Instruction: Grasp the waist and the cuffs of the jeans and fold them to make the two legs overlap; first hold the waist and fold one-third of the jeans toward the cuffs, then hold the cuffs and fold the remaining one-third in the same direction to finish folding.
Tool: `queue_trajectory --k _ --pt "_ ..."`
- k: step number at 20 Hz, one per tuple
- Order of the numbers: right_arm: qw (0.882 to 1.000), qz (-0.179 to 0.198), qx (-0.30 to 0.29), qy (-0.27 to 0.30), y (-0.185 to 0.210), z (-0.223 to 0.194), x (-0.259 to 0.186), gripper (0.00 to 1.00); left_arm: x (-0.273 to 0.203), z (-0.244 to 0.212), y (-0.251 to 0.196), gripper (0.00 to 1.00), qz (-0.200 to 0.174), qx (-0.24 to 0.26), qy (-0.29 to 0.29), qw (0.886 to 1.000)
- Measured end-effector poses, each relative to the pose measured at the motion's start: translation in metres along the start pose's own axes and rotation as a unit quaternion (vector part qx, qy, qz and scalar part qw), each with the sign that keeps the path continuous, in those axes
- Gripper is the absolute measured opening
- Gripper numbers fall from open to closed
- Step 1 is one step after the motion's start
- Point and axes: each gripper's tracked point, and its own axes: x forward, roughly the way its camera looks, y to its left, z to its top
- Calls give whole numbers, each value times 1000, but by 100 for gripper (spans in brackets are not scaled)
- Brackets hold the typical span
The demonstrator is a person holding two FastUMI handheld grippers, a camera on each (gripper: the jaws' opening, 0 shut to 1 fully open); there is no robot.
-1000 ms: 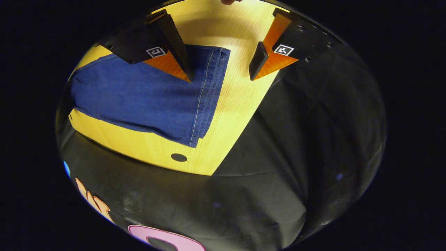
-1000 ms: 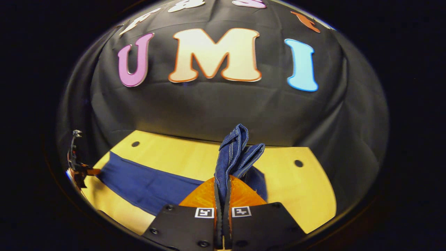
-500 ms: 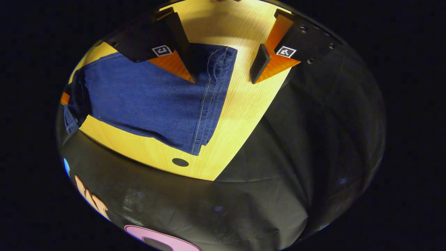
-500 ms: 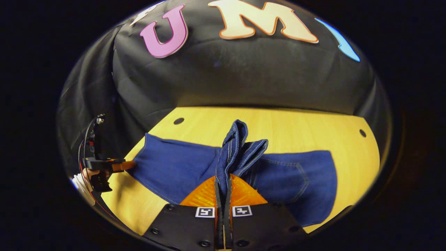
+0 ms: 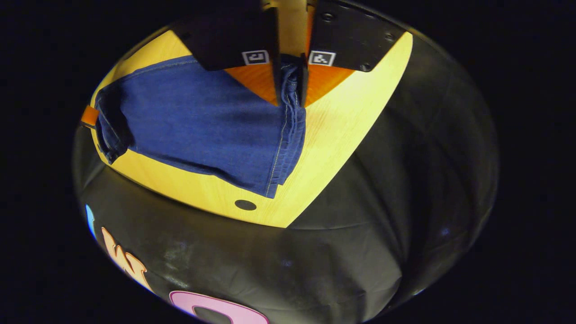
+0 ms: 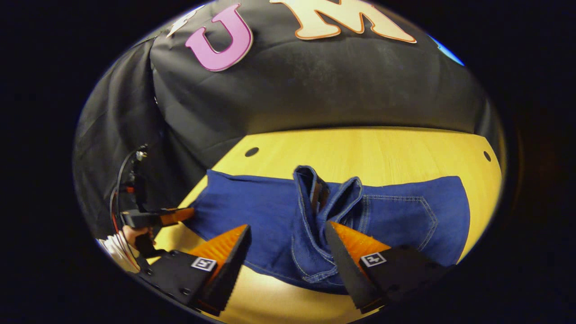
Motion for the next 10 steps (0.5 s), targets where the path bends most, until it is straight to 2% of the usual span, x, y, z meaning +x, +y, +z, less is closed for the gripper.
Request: queue_trajectory --k 1,2,3,4,10 --pt "1000 6 -3 -5 2 5 -10 94 2 0 -3 9 0 1 -2 1000" --pt "1000 8 -5 -14 6 11 -20 98 6 -2 -5 7 -1 -1 -4 1000" --pt "1000 10 -2 -19 8 13 -31 94 7 -2 -4 0 -5 -5 -6 1000" --pt "1000 8 2 -22 3 17 -41 98 7 -1 -6 0 -9 -13 -11 1000" --pt "997 -60 18 -53 -67 37 -105 98 2 7 -12 0 -42 -76 -25 996"
